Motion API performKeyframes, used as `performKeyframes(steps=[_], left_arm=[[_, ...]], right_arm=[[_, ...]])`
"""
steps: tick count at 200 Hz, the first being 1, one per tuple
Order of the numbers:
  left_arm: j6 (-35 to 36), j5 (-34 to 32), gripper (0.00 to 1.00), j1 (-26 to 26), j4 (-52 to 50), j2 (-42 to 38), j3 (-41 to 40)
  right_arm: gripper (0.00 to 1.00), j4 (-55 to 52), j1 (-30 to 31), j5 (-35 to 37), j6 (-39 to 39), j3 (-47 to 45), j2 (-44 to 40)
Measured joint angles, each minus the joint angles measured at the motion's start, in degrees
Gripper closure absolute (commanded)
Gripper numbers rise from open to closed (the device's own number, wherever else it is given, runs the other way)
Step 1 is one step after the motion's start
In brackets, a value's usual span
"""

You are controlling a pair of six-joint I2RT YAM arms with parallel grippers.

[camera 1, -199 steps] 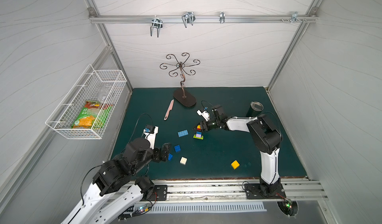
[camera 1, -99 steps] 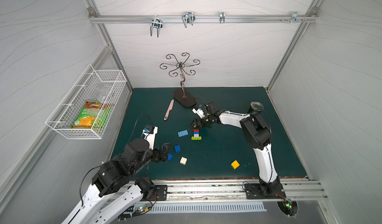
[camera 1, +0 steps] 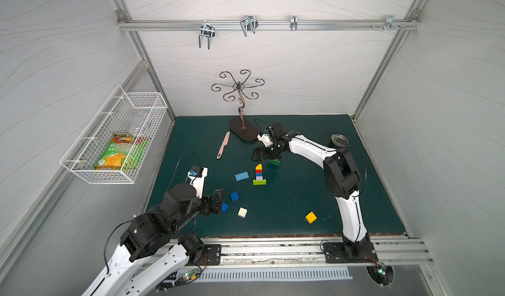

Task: Assemble the number 1 with lego
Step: Move the lego brick at the center of the board.

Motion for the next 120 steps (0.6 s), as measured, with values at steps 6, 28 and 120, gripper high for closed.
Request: performKeyframes(steps=[6, 28, 120], left_arm=[[0.0, 0.0, 0.01, 0.0, 0.0, -0.2, 0.0], [0.0, -0.1, 0.01, 0.0, 0.0, -0.3, 0.0], [0.0, -0.2, 0.01, 0.0, -0.3, -1.6, 0.0]], right_arm=[[0.01, -1.4, 0.8, 1.7, 0.5, 0.1, -1.2], [0.01, -4.2, 3.9, 7.2, 3.0, -0.7, -7.6], [0.01, -10.0, -7.1, 9.8, 19.3, -1.0, -7.1]])
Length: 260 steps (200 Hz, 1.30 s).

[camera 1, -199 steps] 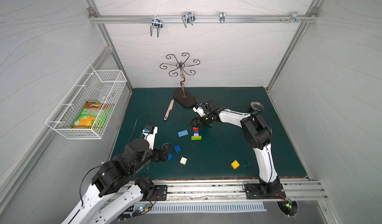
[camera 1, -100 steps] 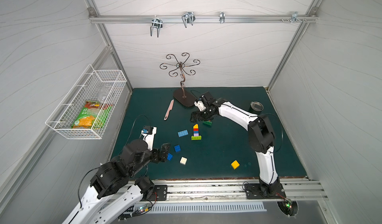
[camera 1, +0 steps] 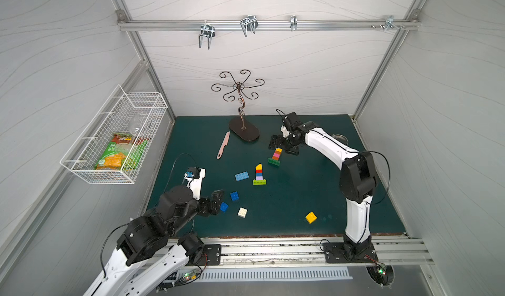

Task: Assemble the number 1 with lego
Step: Move the lego brick at the center of the board.

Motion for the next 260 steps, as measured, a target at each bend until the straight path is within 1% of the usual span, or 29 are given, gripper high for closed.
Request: performKeyframes(steps=[19, 64, 101, 153, 174, 193, 204, 215, 219, 227, 229, 232, 260], left_arm=[[0.0, 0.0, 0.01, 0.0, 0.0, 0.0, 0.0], [0.0, 0.0, 0.01, 0.0, 0.0, -0.1, 0.0], [0.0, 0.3, 0.01, 0.0, 0.0, -0.1, 0.0], [0.3, 1.3, 0.01, 0.0, 0.0, -0.1, 0.0], [0.4, 1.8, 0.01, 0.0, 0.0, -0.1, 0.0], [0.4, 2.0, 0.01, 0.0, 0.0, -0.1, 0.0], [0.4, 2.2, 0.01, 0.0, 0.1, -0.1, 0.0], [0.4, 2.3, 0.01, 0.0, 0.1, -0.1, 0.0], [0.4, 2.4, 0.01, 0.0, 0.1, -0.1, 0.0], [0.4, 2.4, 0.01, 0.0, 0.1, -0.1, 0.0], [0.4, 2.4, 0.01, 0.0, 0.1, -0.1, 0.0], [0.4, 2.4, 0.01, 0.0, 0.1, -0.1, 0.0], [0.4, 2.4, 0.01, 0.0, 0.1, -0.1, 0.0]], right_arm=[[0.01, -1.7, 0.2, 3.5, 3.1, 1.3, 0.9], [0.01, -3.9, 0.7, 11.0, 7.1, 10.8, 8.8], [0.07, -6.2, 0.7, 15.7, 9.1, 16.0, 14.8], [0.12, -7.5, 0.9, 16.4, 10.1, 22.4, 20.5], [0.13, -7.7, 1.3, 16.2, 10.1, 23.1, 22.2], [0.18, -8.1, 2.0, 16.0, 10.1, 22.8, 23.0], [0.25, -8.1, 2.4, 15.7, 10.0, 22.0, 23.1], [0.30, -8.1, 2.6, 15.5, 10.0, 21.2, 23.1], [0.33, -8.0, 2.7, 15.4, 9.9, 20.8, 23.1], [0.34, -8.1, 2.9, 15.3, 9.8, 20.1, 23.1], [0.30, -8.1, 2.9, 15.4, 9.8, 19.9, 23.1], [0.30, -8.0, 3.0, 15.4, 9.8, 19.8, 23.1], [0.41, -6.9, 3.1, 15.4, 9.0, 17.0, 21.6]])
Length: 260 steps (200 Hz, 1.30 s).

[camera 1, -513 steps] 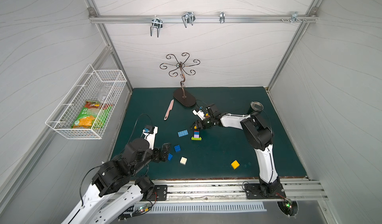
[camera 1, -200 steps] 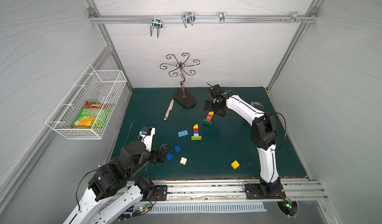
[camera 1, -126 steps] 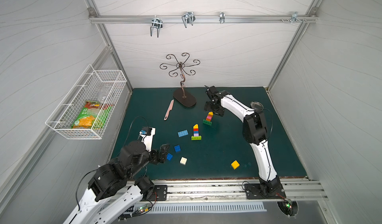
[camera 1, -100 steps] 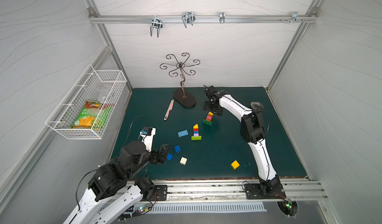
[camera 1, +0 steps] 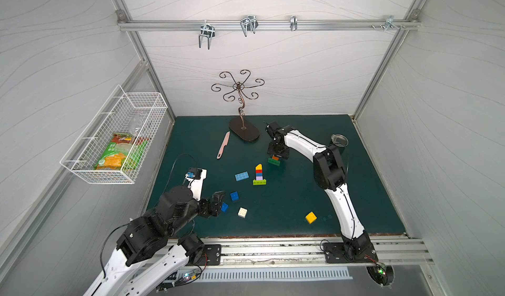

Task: Assemble the number 1 with lego
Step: Move the lego brick at the center of the board.

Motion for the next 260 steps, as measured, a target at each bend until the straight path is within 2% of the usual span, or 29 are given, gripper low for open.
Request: performKeyframes(steps=[38, 124, 168, 181, 210, 239, 260], left_arm=[[0.0, 0.0, 0.01, 0.0, 0.0, 0.0, 0.0], [0.0, -0.5, 0.01, 0.0, 0.0, 0.0, 0.0], [0.0, -0.9, 0.01, 0.0, 0.0, 0.0, 0.0], [0.0, -1.0, 0.01, 0.0, 0.0, 0.0, 0.0], [0.0, -1.2, 0.01, 0.0, 0.0, 0.0, 0.0], [-0.1, -1.4, 0.01, 0.0, 0.0, 0.0, 0.0], [-0.1, -1.5, 0.01, 0.0, 0.0, -0.1, 0.0]], right_arm=[[0.53, 2.1, -0.1, -0.3, -1.4, -6.1, -3.3], [0.51, 6.8, -0.5, -4.9, -4.9, -25.7, -15.4], [0.32, 7.7, -0.5, -7.7, -6.6, -29.4, -18.1], [0.24, 7.3, -0.6, -8.1, -7.2, -29.3, -18.7], [0.14, 4.9, -0.6, -7.9, -7.7, -26.6, -21.4], [0.13, 3.5, 0.8, -6.7, -8.1, -22.6, -26.2], [0.11, 2.4, 4.8, -5.6, -8.3, -18.1, -27.4]])
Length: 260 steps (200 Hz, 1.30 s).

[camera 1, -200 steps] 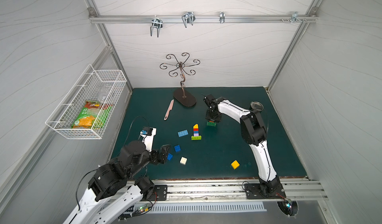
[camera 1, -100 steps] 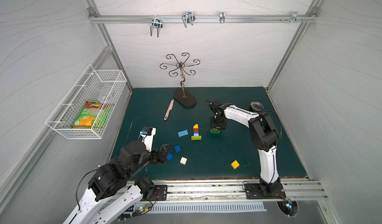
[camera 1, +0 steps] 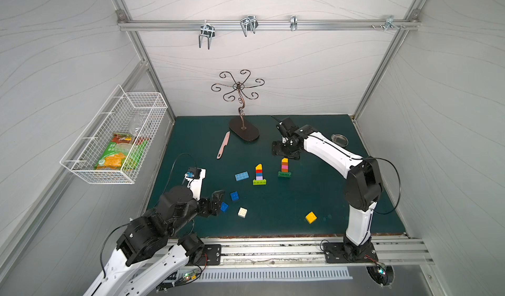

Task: Assemble the number 1 with lego
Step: Move the lego brick at the center of the board, then pick up the lego brick from the center of the board.

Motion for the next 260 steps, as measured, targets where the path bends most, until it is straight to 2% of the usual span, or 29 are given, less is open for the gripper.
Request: performKeyframes(steps=[20, 47, 84, 116, 191, 260], left_arm=[[0.0, -0.3, 0.01, 0.0, 0.0, -0.5, 0.0], [-0.1, -1.0, 0.01, 0.0, -0.1, -2.1, 0.0], [-0.3, -2.1, 0.01, 0.0, -0.3, -4.8, 0.0], [-0.4, -2.4, 0.01, 0.0, -0.6, -5.6, 0.0], [-0.3, -2.2, 0.01, 0.0, -0.6, -5.6, 0.0], [-0.3, -1.8, 0.01, 0.0, -0.6, -5.6, 0.0]], right_arm=[[0.09, -2.1, 6.0, 1.6, -0.3, 7.4, 2.7], [0.06, -4.5, 12.9, 2.4, -0.7, 20.5, 11.6], [0.01, -7.6, 16.3, 2.3, -0.8, 29.8, 22.8], [0.01, -9.7, 16.8, 1.6, -0.8, 33.0, 28.2], [0.02, -11.4, 16.9, 1.6, -0.6, 37.5, 34.5], [0.09, -12.4, 17.0, 1.7, 0.3, 39.6, 38.1]])
